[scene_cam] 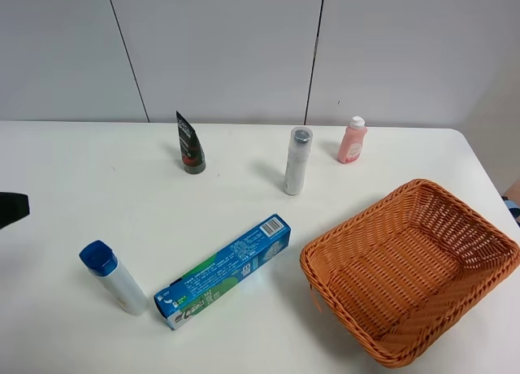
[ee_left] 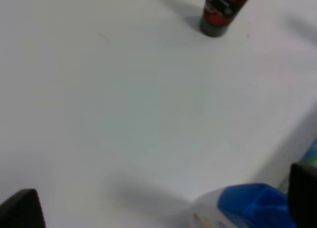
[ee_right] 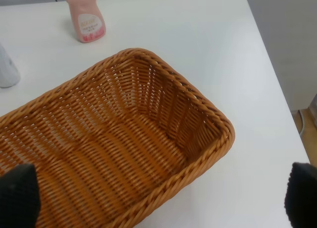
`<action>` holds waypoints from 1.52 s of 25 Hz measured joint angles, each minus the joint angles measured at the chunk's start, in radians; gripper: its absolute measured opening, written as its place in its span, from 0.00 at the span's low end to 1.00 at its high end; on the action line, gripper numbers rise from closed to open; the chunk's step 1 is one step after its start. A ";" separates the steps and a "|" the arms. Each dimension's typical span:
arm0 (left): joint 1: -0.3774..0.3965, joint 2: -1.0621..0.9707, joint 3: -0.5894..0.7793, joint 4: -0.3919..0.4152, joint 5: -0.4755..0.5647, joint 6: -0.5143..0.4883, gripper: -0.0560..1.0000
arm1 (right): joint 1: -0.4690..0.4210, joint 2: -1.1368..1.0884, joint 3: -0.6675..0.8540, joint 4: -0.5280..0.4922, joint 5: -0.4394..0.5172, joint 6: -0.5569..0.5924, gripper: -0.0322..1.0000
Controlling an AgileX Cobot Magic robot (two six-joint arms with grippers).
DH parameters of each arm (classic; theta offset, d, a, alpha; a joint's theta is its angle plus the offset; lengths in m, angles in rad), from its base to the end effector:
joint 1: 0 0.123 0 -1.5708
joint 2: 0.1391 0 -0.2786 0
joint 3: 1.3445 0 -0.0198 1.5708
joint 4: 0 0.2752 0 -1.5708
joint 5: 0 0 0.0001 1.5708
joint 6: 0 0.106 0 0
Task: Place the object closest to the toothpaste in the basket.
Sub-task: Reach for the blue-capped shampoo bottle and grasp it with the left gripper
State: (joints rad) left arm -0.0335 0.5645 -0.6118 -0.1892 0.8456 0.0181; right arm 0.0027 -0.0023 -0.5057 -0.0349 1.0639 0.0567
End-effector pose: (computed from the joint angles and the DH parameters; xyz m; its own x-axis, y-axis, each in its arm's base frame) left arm 0.1371 -0.0195 0.2919 -0.6569 -0.0850 -0.7492 0.0700 0.9825 -0.1728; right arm 0.0353 -0.0031 0.2838 -0.4502 0.0385 -0.8921 0.0424 0.9989 0.0217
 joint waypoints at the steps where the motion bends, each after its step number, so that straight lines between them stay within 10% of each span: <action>1: 0.000 -0.001 0.002 -0.031 0.014 0.000 0.99 | 0.000 0.000 0.000 0.000 0.000 0.000 0.99; 22: 0.000 0.209 0.157 -0.099 -0.142 -0.018 0.99 | 0.000 0.000 0.000 0.000 0.000 -0.001 0.99; 38: -0.074 0.516 -0.164 -0.159 0.178 -0.248 0.98 | 0.000 0.000 0.000 0.000 0.000 -0.001 0.99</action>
State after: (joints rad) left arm -0.1077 1.0804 -0.7757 -0.3482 1.0240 -0.2294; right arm 0.0027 -0.0023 -0.5057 -0.0349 1.0639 0.0558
